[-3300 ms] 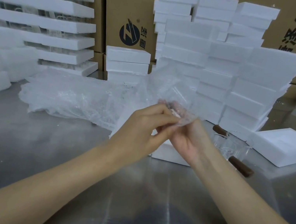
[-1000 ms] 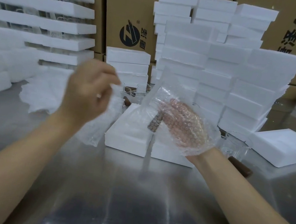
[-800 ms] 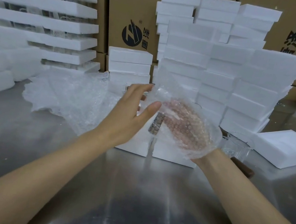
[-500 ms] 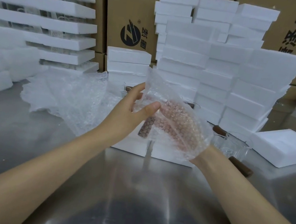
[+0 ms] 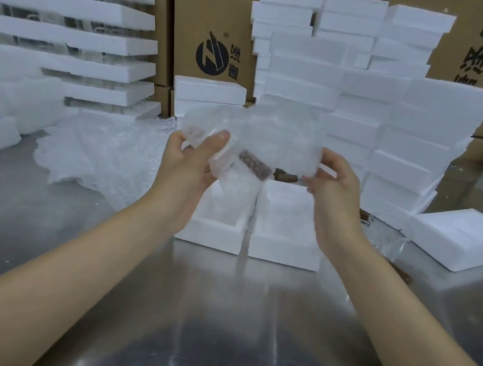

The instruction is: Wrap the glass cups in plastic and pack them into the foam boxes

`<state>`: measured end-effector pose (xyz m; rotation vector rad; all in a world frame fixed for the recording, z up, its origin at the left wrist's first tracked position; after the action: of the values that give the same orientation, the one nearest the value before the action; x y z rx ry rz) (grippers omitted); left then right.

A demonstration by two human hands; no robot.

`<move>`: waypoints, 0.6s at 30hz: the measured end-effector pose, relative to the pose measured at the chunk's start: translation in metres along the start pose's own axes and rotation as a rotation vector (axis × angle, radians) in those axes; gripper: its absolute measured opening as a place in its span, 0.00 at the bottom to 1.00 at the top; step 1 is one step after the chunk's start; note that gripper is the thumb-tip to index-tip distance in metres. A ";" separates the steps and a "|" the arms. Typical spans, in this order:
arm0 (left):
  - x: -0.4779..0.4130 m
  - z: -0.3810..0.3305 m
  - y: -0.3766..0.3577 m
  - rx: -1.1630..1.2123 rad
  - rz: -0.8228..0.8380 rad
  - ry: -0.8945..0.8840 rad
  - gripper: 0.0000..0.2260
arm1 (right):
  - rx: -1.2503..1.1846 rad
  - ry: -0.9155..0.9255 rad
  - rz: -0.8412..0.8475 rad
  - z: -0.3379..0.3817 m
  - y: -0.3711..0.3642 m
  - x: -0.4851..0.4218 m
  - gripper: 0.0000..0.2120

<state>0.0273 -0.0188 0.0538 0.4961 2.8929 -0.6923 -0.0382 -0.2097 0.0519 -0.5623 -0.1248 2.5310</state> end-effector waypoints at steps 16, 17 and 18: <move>0.016 0.012 -0.024 -0.423 0.347 0.047 0.23 | -0.156 -0.099 0.153 -0.003 -0.011 0.008 0.18; 0.017 0.011 -0.025 -0.439 0.360 0.041 0.23 | -0.097 -0.085 0.147 -0.004 -0.010 0.006 0.21; 0.018 0.011 -0.026 -0.436 0.382 0.047 0.25 | -0.039 -0.088 0.176 -0.005 -0.010 0.005 0.24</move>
<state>0.0020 -0.0408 0.0519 0.9651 2.7437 0.0054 -0.0355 -0.1988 0.0479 -0.4959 -0.1636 2.7305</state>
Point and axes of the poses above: each hand's wrist, its own x-axis away from the middle knuckle, its own y-axis out of the back of the hand, z = x × y, the point moved 5 cm from there along -x, towards the middle knuckle, and after that the axes turned 5 degrees about y, right-handed, at the moved point
